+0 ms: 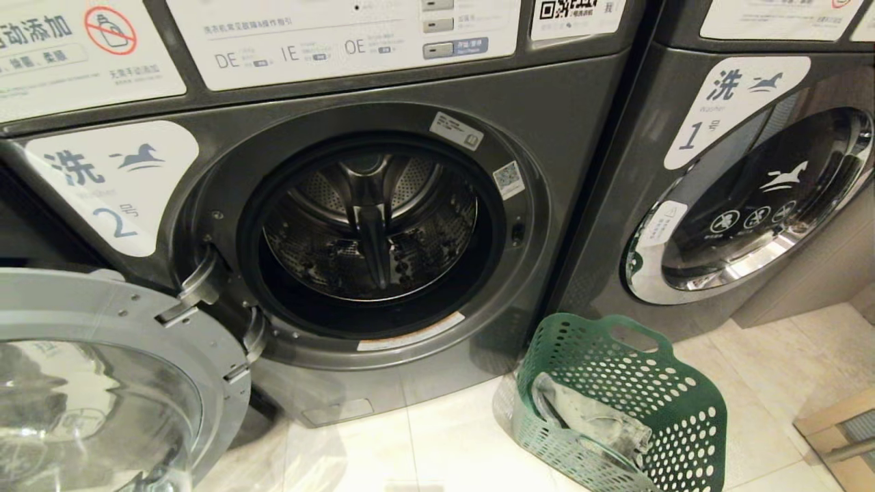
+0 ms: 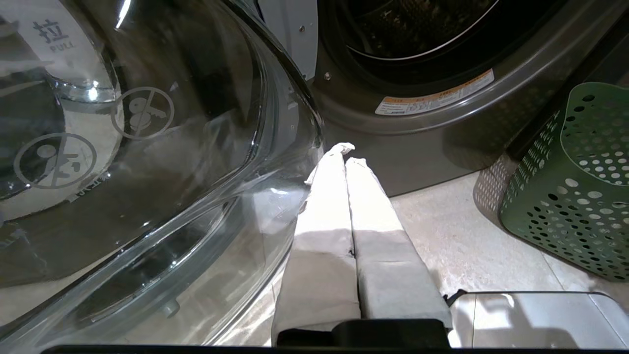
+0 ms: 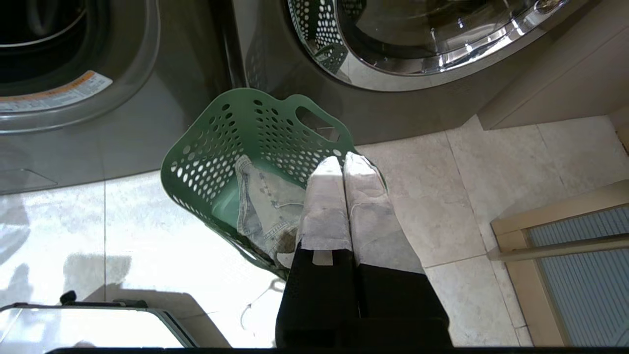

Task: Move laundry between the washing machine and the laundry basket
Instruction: Close the washing machine door with the left hand

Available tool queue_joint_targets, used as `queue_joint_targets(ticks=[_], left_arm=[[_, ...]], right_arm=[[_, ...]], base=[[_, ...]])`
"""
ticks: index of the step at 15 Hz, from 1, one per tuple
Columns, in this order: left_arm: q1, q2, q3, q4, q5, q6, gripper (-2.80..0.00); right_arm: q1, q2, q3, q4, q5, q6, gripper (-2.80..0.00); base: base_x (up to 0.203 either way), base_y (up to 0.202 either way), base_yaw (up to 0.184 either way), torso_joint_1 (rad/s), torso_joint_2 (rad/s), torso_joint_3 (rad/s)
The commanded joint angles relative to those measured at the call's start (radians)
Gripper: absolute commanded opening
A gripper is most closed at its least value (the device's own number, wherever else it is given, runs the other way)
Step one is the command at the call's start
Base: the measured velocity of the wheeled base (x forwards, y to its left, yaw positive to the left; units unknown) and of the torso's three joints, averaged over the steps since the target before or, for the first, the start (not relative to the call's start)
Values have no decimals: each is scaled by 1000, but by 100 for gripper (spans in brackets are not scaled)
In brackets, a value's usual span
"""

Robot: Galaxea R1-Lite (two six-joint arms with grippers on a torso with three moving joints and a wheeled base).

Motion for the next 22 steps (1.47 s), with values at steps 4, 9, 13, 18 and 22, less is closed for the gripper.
queue_joint_targets(ticks=[4,9,13,18,22], left_arm=[[0,0,2,0,0,-3,-280],[0,-1,2,0,0,-2,-280],[0,0,2,0,0,-1,-280],[0,0,2,0,0,-1,-280],[0,-2,2,1,0,-4,-280]], right_arm=[[0,-4,15,0,-1,-3,-280],[0,-4,28,-1,-1,-18,-280],[-1,-14,51,-6,2,-74,-280],[-1,-15,59,-6,5,-73,-280],[-1,-15,92,-21,4,-73,-280]], base=[[0,0,0,4,0,201],[0,0,0,3,2,202],[0,0,0,2,-1,167],[0,0,0,2,1,21],[0,0,0,0,0,0]])
